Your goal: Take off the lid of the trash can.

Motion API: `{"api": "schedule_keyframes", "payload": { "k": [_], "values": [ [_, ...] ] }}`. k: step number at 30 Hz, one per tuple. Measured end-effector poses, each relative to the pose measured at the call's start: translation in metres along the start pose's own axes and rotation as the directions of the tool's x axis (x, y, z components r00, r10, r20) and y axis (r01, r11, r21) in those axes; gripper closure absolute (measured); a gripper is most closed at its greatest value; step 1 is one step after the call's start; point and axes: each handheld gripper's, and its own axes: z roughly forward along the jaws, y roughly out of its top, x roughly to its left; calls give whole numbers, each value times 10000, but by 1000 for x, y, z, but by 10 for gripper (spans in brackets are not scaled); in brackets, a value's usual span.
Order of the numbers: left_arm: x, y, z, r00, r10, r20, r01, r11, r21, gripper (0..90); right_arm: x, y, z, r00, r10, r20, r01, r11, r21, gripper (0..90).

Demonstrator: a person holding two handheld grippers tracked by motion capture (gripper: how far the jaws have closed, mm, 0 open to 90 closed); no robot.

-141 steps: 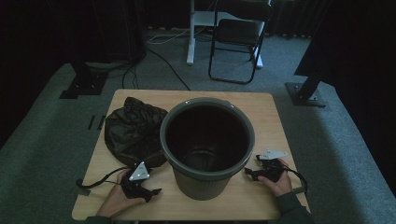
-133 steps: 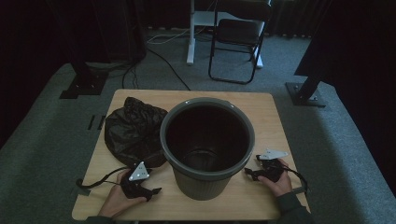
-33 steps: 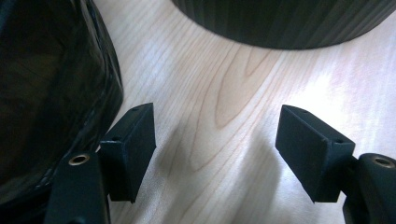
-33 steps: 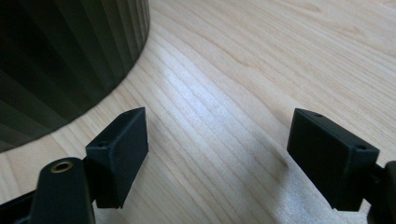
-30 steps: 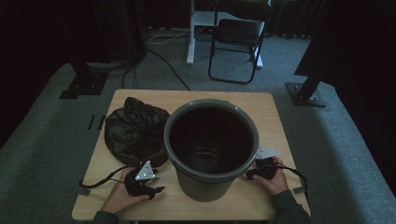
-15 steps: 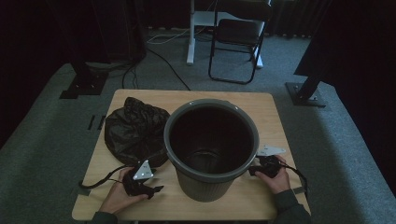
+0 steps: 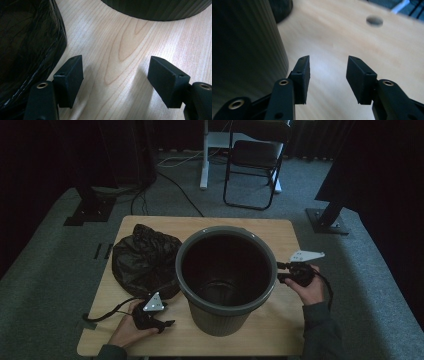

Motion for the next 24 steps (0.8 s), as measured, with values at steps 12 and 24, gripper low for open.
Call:
{"api": "schedule_keyframes", "payload": {
  "k": [12,24],
  "values": [
    [0,-4,0,10000,-7,-1,7,9996,-278,288,2,127,-43,9927,-1021,-644,934,9877,-1256,549],
    [0,-6,1,10000,-9,-10,9,9990,-453,289,46,197,-24,9498,-2334,-2085,2347,9719,-187,540]
  ]
}}
